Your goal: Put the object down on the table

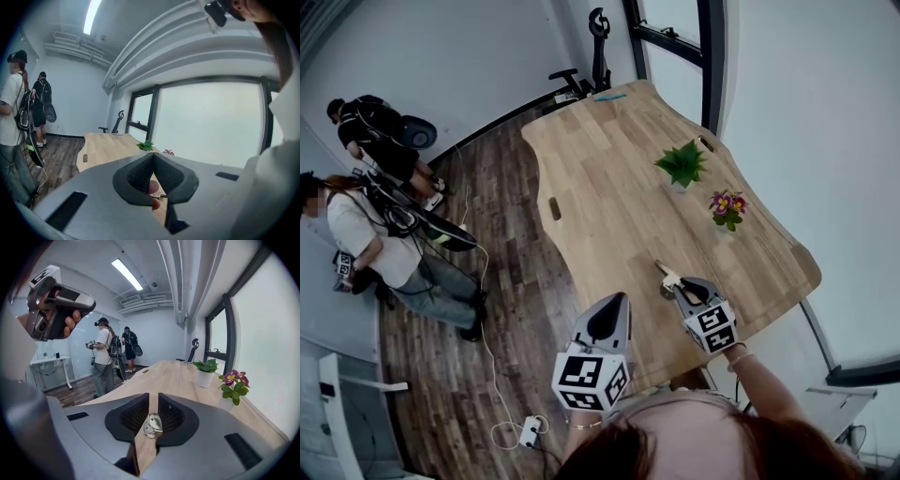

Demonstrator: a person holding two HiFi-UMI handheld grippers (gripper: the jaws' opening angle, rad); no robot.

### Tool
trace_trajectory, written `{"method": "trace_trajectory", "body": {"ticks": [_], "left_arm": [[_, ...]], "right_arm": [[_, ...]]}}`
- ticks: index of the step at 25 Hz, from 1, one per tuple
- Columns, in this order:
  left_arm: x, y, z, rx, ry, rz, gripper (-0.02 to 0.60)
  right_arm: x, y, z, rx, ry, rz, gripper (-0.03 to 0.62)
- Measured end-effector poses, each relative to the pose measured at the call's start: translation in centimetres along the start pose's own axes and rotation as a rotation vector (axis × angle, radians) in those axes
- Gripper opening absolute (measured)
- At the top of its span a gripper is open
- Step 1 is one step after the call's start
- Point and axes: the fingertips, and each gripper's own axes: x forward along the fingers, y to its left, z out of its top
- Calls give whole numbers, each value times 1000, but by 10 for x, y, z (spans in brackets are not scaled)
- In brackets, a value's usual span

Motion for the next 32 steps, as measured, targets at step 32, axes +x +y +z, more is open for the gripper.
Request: {"method": "trace_trajectory", "body": {"ticks": [32], "left_arm": [[-37, -68, -5, 1, -22, -12, 2]], "right_arm": [[-147, 7, 78, 147, -231, -52, 0]]}}
